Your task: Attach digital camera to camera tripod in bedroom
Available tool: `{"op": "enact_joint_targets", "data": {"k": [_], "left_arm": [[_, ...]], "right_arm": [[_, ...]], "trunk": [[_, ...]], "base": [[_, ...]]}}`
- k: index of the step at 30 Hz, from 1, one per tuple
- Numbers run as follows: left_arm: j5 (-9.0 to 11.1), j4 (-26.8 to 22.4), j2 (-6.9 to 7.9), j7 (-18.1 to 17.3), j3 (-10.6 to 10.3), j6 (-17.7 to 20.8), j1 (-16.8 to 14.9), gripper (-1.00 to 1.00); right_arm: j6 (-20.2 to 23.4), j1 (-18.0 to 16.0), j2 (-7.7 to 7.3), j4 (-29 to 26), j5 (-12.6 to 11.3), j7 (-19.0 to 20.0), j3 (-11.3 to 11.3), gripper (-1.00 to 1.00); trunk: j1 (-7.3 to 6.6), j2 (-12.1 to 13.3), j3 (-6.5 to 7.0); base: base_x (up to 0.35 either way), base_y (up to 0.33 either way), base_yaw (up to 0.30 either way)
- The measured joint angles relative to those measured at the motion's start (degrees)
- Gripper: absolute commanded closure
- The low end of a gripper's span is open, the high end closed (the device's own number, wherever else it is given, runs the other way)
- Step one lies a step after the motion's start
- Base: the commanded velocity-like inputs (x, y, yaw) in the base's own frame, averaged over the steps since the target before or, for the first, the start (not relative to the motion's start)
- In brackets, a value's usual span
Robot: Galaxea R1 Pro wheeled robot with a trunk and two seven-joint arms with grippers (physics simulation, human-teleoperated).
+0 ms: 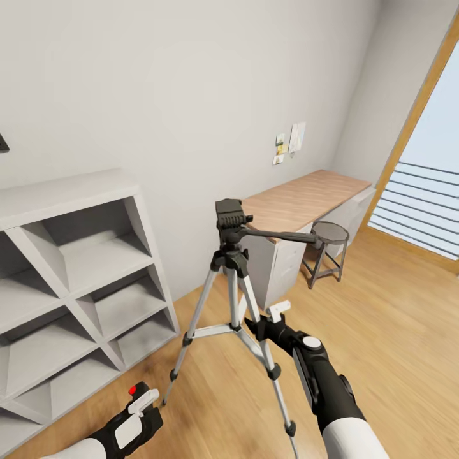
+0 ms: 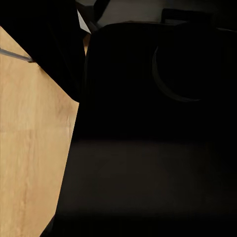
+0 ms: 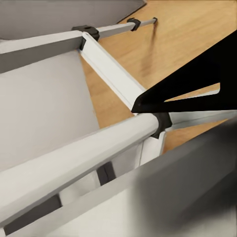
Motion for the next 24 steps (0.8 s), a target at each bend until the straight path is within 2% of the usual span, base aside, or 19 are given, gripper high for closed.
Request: {"op": "enact_joint_targets", "data": {"k": [3,18,24], "left_arm": [[0.02,-0.04,0.02,0.05,-0.03,-0.04,-0.03,1.00],[-0.15,-1.00,0.17,0.17,-0.23,0.21,-0.04,1.00],[-0.85,-2.98,1.78,0.47,-0.27,1.72,-0.01,1.00]], "right_arm": [[-0.10,0.01,0.01,-0.89,0.60,-0.01,-0.10,1.00],[-0.11,0.02,0.00,-1.22,0.73,-0.16,-0.20,1.00],[-0.15,-0.04,-0.01,-1.05,0.74,-0.06,-0.28,1.00]], "trunk": [[0.00,0.00,0.00],[0.00,0.00,0.00],[-0.01,-0.03,0.02]], "base": [[0.000,0.000,0.000],[0.000,0.000,0.000],[0.000,0.000,0.000]]}}
